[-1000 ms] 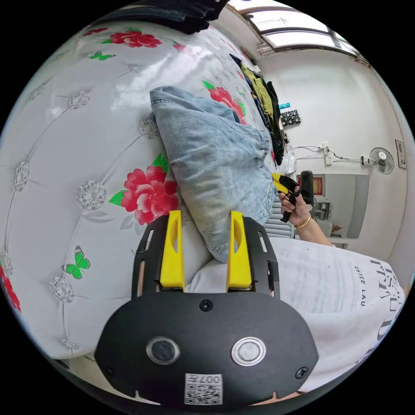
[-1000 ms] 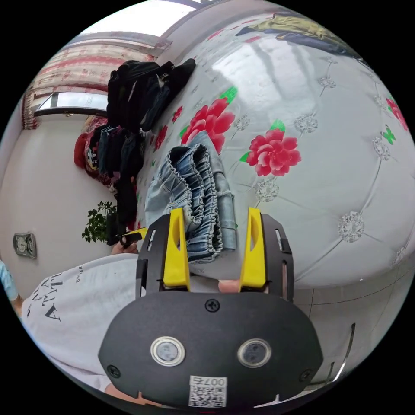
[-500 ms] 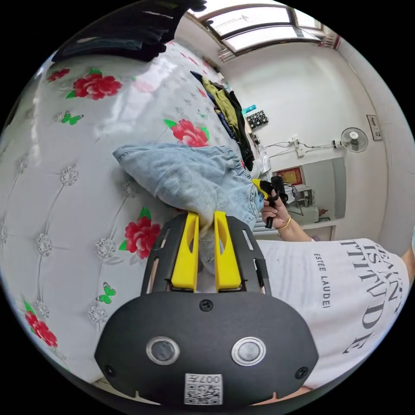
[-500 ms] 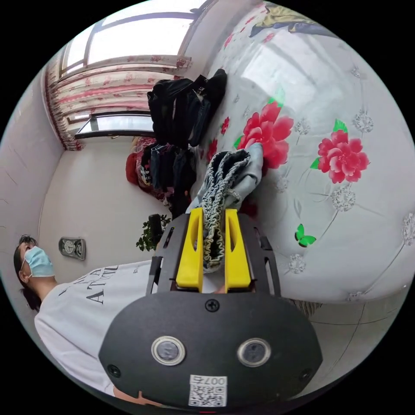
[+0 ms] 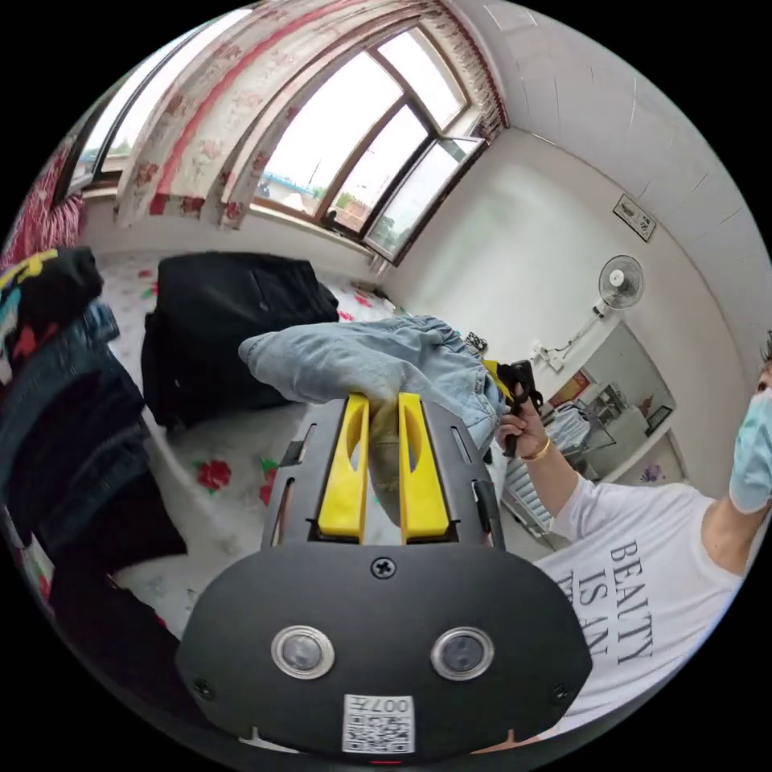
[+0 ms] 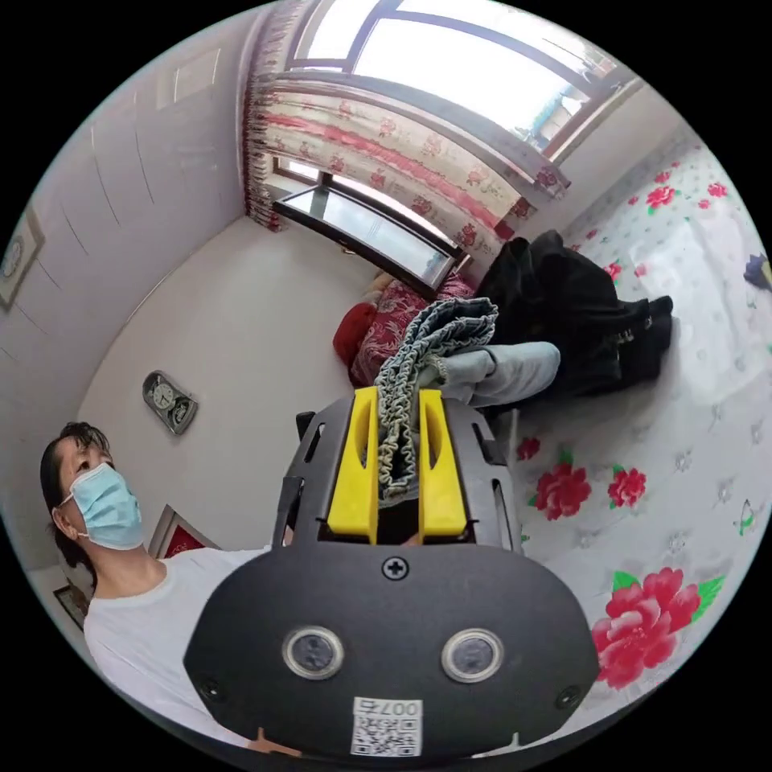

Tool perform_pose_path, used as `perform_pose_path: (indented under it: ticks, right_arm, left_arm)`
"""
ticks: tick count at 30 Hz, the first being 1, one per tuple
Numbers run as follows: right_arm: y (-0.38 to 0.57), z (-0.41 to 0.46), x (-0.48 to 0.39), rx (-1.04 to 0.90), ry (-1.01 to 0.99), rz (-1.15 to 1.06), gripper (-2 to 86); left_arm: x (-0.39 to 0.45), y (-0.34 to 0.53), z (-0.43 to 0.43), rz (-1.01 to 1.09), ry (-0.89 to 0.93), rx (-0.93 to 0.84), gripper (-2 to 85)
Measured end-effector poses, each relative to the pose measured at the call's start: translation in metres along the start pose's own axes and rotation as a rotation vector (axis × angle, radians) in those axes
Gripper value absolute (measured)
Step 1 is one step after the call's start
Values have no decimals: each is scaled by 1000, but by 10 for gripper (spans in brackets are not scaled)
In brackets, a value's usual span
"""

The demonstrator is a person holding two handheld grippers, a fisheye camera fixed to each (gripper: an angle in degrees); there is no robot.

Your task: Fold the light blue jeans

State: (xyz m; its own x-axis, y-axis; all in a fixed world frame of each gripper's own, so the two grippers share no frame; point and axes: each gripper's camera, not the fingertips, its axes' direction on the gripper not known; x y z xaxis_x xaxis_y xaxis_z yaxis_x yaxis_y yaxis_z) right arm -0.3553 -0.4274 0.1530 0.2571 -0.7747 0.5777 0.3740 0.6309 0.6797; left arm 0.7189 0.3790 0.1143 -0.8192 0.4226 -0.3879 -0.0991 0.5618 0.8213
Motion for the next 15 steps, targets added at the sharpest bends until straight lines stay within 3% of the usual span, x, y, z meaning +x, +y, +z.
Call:
perform_pose_path:
  ticks: [3, 7, 10, 15]
  right_arm:
    - [-93, 59, -23, 99, 29, -65, 64]
    - [-172, 139, 12, 171, 104, 16, 66]
    - [-144, 185, 53, 81, 183, 16, 63]
    - [-10, 205, 109, -162, 413, -45, 60]
  left_arm:
    - [-28, -103, -22, 58, -205, 123, 75]
    - [-95, -152, -10, -56, -452, 118, 85]
    - [-145, -94, 36, -88, -449, 45, 87]
    - [-187, 134, 125, -228, -475, -187, 78]
